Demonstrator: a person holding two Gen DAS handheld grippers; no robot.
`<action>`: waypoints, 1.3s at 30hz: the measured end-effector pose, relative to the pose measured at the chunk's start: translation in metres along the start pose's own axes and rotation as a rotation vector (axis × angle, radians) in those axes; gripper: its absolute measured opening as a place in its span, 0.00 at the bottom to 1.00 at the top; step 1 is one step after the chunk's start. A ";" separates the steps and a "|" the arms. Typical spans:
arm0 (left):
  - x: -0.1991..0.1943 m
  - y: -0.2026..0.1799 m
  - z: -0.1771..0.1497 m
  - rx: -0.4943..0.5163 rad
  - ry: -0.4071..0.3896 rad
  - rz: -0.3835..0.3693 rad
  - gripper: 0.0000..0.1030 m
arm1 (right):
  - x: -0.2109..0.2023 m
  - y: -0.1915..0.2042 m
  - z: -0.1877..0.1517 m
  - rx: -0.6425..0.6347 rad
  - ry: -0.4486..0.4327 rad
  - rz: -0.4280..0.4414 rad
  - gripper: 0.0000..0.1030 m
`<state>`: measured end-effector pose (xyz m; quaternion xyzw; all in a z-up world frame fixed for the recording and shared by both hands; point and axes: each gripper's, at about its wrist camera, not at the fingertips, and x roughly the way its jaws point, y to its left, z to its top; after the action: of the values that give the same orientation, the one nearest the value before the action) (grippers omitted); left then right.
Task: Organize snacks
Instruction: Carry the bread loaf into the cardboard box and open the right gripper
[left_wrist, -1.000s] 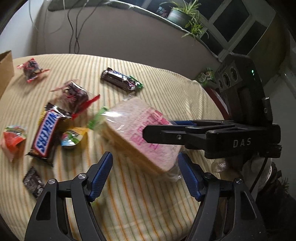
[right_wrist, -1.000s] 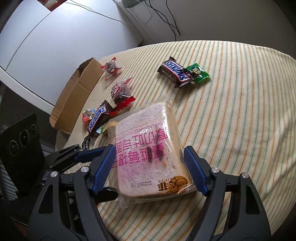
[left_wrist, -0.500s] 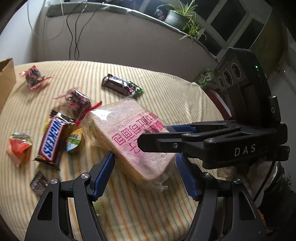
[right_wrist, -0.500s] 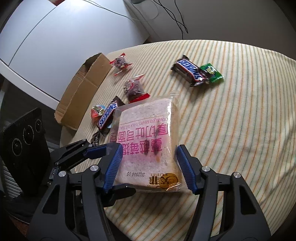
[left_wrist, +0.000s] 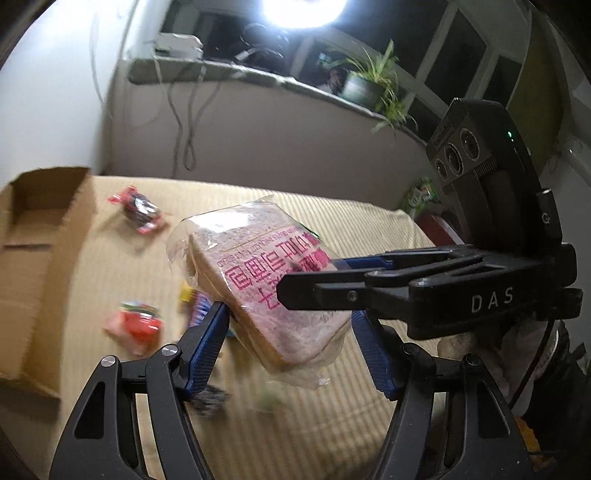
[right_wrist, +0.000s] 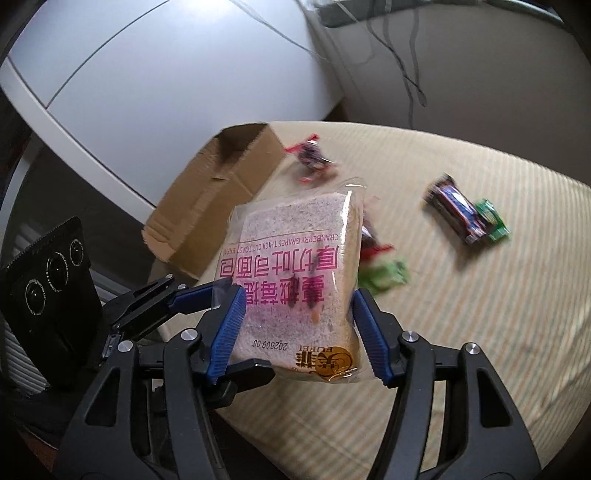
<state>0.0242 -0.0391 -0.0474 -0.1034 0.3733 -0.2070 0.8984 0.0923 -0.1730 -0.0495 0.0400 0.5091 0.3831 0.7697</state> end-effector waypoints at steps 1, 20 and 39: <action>-0.003 0.002 0.001 -0.003 -0.010 0.010 0.66 | 0.002 0.005 0.003 -0.010 0.001 0.005 0.61; -0.071 0.091 0.006 -0.109 -0.145 0.193 0.66 | 0.072 0.112 0.061 -0.197 0.042 0.105 0.61; -0.077 0.173 0.000 -0.230 -0.138 0.343 0.66 | 0.155 0.170 0.088 -0.290 0.155 0.146 0.61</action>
<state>0.0260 0.1500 -0.0578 -0.1543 0.3442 0.0005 0.9262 0.0994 0.0732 -0.0476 -0.0644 0.5022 0.5093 0.6959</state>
